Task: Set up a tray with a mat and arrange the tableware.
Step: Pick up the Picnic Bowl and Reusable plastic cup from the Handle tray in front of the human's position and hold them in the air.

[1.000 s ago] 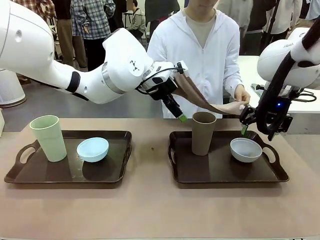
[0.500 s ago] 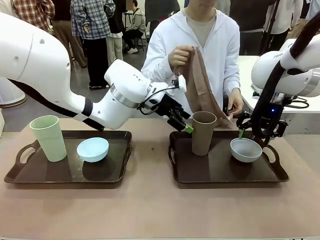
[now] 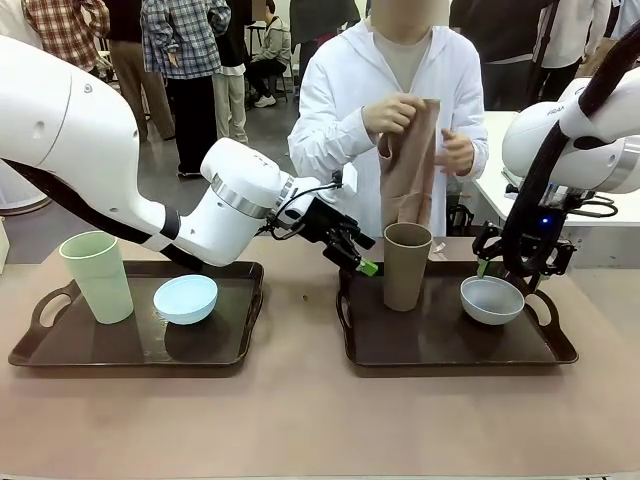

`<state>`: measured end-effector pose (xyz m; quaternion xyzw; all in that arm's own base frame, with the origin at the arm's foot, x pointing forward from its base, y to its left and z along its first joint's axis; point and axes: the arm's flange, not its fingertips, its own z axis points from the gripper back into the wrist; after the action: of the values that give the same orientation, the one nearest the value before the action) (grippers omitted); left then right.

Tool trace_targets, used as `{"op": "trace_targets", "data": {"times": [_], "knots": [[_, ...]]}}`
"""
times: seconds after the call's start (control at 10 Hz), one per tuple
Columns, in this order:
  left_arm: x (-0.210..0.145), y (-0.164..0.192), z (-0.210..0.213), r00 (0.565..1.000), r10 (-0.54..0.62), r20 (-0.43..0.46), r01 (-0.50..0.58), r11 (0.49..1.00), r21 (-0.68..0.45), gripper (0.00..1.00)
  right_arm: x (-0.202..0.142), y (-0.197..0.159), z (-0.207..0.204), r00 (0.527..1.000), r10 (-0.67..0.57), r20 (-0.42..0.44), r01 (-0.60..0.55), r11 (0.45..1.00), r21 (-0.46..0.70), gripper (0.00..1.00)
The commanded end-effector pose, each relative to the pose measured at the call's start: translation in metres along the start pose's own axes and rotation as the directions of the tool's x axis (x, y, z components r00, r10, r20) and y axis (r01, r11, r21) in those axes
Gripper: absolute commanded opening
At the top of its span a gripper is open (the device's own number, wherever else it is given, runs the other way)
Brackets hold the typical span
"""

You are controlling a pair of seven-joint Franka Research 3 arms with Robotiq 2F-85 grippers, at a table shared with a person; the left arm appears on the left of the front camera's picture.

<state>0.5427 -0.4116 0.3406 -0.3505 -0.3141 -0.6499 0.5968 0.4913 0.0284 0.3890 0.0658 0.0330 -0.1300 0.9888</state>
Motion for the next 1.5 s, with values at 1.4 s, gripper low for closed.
{"op": "trace_targets", "data": {"times": [1.4], "knots": [[0.015, 0.01, -0.076, 0.999, -0.045, 0.008, 0.046, 0.999, -0.018, 1.0, 0.028, 0.0, -0.049, 0.999, 0.046, -0.017, -0.047, 0.995, -0.083, 1.0]]}}
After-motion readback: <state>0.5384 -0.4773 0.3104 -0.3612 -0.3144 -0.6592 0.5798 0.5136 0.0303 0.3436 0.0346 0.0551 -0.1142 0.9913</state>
